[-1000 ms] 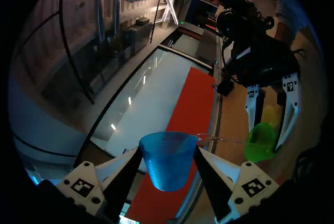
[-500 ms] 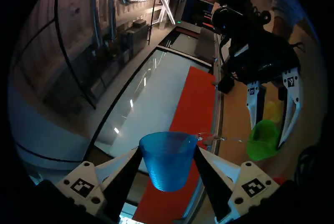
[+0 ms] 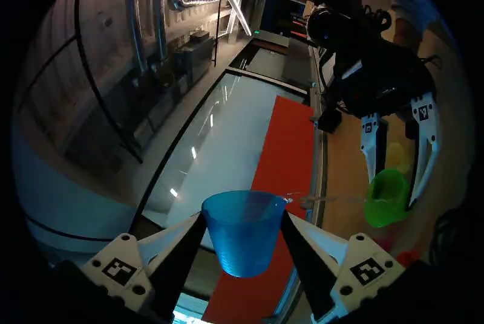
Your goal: Pour water
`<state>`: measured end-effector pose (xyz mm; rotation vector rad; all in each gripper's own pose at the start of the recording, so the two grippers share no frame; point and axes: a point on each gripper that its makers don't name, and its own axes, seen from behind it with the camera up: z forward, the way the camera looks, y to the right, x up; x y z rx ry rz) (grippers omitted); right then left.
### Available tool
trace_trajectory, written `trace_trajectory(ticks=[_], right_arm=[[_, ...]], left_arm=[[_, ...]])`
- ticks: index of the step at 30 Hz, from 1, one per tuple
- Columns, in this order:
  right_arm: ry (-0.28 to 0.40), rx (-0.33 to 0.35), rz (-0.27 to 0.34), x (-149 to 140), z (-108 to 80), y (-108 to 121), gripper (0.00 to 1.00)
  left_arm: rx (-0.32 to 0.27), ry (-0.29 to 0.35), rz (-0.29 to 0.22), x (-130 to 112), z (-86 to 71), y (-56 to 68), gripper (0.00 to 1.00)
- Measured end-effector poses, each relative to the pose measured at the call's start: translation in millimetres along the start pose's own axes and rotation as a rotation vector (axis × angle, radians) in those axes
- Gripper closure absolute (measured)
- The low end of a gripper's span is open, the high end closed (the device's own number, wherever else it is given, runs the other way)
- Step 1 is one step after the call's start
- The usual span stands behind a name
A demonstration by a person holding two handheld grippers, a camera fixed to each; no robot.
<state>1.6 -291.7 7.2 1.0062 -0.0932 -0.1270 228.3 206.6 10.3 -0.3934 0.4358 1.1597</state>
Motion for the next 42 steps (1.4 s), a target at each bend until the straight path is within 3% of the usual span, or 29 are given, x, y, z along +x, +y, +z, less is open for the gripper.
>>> trace_trajectory(ticks=[42], right_arm=[[0.012,-0.006,-0.007,4,0.5,-3,0.12]], left_arm=[[0.019,0.013,0.141,14,6.2,-16.3,0.14]])
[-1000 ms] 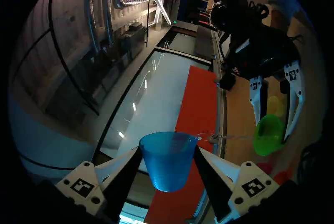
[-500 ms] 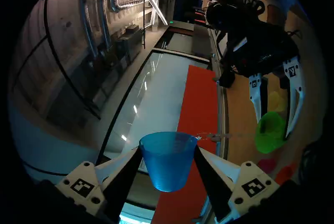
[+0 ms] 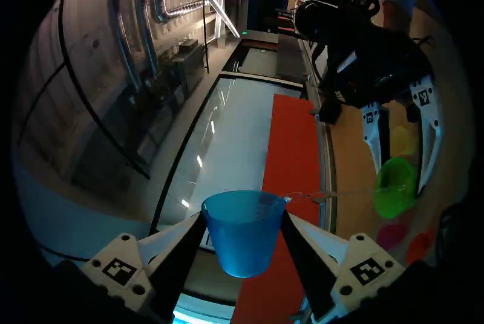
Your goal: Pour water
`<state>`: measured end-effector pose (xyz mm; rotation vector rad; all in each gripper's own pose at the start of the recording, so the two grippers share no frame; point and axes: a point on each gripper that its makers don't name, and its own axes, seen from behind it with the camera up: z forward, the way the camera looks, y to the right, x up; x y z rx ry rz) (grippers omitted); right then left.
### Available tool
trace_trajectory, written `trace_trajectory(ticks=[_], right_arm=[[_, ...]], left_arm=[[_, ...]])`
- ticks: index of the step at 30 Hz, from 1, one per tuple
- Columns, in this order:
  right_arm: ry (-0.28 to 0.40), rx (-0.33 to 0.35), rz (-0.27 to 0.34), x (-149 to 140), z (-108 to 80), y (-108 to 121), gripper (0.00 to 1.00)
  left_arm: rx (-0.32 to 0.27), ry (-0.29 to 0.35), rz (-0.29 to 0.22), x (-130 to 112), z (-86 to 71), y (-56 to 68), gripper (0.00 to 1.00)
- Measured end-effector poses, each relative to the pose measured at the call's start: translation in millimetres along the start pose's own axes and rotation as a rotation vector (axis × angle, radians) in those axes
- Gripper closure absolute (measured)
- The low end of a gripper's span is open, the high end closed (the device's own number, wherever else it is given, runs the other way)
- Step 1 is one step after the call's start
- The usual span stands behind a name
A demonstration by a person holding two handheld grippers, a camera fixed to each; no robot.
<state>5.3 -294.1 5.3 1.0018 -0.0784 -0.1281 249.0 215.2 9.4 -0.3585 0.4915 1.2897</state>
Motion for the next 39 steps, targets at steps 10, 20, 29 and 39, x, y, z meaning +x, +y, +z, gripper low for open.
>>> trace_trajectory(ticks=[10,20,29,39], right_arm=[[0.003,0.0,0.003,0,-1.9,0,0.12],[0.005,-0.001,0.004,3,-3.5,0,0.12],[0.008,-0.002,0.004,3,-4.0,0,0.13],[0.012,-0.006,0.007,5,-2.8,2,0.13]], left_arm=[[0.011,0.0,0.04,2,1.5,-3.2,0.14],[0.023,0.009,0.067,4,3.9,-5.7,0.14],[0.03,0.02,0.107,7,4.7,-7.0,0.14],[0.037,0.031,0.18,11,3.2,-10.4,0.14]])
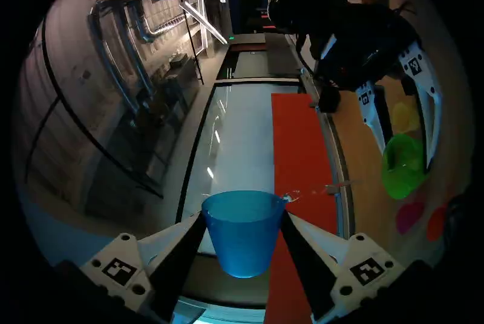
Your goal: Pour water
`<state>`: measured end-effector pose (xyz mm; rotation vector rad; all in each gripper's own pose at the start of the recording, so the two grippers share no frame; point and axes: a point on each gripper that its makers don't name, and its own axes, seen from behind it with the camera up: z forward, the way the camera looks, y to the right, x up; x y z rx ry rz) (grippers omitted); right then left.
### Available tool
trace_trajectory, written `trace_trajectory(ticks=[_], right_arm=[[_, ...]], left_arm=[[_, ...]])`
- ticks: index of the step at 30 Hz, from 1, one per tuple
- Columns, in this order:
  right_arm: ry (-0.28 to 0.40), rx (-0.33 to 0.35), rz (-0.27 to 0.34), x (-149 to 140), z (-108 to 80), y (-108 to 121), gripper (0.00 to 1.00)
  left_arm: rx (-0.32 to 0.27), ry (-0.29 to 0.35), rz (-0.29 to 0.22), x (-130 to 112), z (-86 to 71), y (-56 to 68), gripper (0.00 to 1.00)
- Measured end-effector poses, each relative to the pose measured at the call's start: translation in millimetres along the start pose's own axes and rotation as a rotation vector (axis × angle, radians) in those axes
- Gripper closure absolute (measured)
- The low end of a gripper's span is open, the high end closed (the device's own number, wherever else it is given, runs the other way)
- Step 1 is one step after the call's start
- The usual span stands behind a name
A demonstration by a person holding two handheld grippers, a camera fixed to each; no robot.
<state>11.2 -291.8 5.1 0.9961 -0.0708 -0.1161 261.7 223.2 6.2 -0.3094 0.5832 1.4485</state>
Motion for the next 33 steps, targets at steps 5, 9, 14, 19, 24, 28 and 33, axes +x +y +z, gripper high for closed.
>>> trace_trajectory(ticks=[5,9,14,19,24,28,33], right_arm=[[0.001,-0.003,0.0,0.3,0.5,1.3,0.12],[0.002,-0.004,0.003,0.0,0.9,2.9,0.13],[0.003,-0.005,0.005,-0.3,1.1,4.2,0.13],[0.004,-0.005,0.005,0.1,1.1,4.5,0.12],[0.005,-0.006,0.006,0.7,0.7,5.4,0.13],[0.007,-0.006,0.008,2.0,0.7,5.9,0.12],[0.009,-0.006,0.009,2.7,1.0,6.1,0.13]], left_arm=[[0.007,0.006,0.038,2.9,-1.6,-1.1,0.14],[0.009,0.008,0.068,4.9,-1.7,-1.4,0.14],[0.017,0.013,0.093,7.4,-2.2,-1.9,0.14],[0.017,0.015,0.104,9.5,-2.9,1.0,0.14],[0.019,0.015,0.11,9.9,-2.6,2.2,0.14],[0.017,0.016,0.088,9.9,-2.9,1.9,0.14],[0.012,0.014,0.069,7.4,-1.5,-1.6,0.14]])
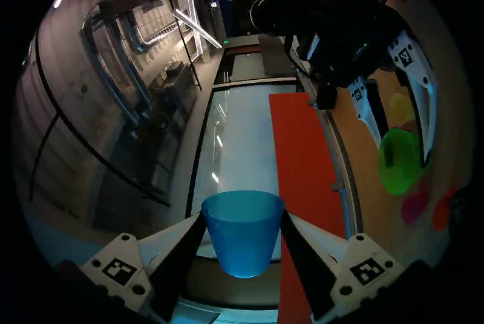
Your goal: Pour water
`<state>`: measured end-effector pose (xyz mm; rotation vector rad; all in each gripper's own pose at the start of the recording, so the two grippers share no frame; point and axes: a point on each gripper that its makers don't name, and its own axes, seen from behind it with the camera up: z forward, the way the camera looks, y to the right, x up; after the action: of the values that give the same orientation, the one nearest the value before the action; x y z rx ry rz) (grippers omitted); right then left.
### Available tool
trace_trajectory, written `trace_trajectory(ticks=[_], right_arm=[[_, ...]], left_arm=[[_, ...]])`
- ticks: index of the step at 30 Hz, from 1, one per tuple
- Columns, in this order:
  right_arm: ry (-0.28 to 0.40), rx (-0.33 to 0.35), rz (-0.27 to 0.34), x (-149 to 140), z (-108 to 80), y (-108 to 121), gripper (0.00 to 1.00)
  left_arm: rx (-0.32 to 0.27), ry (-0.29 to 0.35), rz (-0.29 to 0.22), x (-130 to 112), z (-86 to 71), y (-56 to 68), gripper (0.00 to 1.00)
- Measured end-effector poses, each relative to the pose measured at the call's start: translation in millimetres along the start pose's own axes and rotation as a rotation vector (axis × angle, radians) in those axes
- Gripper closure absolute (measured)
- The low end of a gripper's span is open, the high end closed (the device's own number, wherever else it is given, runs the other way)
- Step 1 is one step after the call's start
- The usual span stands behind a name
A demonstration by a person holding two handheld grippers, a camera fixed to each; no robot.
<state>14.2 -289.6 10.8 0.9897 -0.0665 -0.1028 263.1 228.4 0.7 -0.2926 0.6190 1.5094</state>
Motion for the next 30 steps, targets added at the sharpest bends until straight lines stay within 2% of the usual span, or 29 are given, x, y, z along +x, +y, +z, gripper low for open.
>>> trace_trajectory(ticks=[3,6,17,30], right_arm=[[0.002,-0.001,0.0,0,0.1,0,0.12],[0.003,-0.002,0.002,1,-0.1,0,0.12],[0.008,-0.008,0.005,3,-3.5,2,0.12],[0.021,-0.014,0.009,9,-5.9,3,0.12]], left_arm=[[-0.004,-0.007,-0.023,-3,1.3,0.0,0.14],[-0.012,-0.014,-0.074,-6,2.3,2.5,0.14],[-0.049,-0.026,-0.362,-11,3.7,15.0,0.14],[-0.063,-0.047,-0.653,-23,2.7,23.2,0.14]])
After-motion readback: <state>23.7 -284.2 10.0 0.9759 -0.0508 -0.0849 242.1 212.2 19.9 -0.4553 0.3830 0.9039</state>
